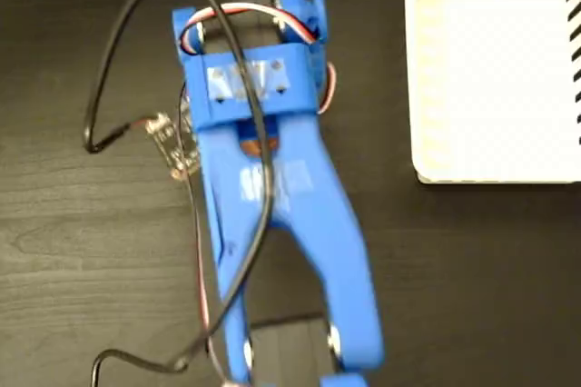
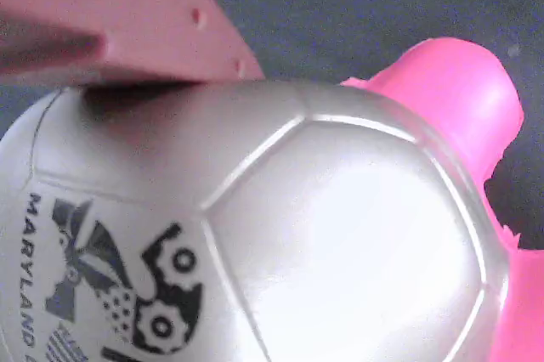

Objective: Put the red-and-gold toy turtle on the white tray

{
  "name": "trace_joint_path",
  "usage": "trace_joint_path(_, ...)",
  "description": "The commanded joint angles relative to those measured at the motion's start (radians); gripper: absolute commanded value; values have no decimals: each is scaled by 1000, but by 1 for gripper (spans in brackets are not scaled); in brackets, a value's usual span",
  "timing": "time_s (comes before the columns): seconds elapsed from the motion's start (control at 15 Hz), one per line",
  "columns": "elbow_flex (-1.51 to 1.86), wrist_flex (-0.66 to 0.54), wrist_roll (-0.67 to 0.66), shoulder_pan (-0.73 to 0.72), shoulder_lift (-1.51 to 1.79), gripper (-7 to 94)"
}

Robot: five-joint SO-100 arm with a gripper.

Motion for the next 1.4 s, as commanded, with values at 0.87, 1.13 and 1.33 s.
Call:
trace_joint_path(0.87, -646, 92, 365, 574, -140, 0)
trace_joint_path(1.13, -753, 120, 399, 621, -342, 0)
trace_joint_path(1.33, -784, 120, 405, 620, -440, 0)
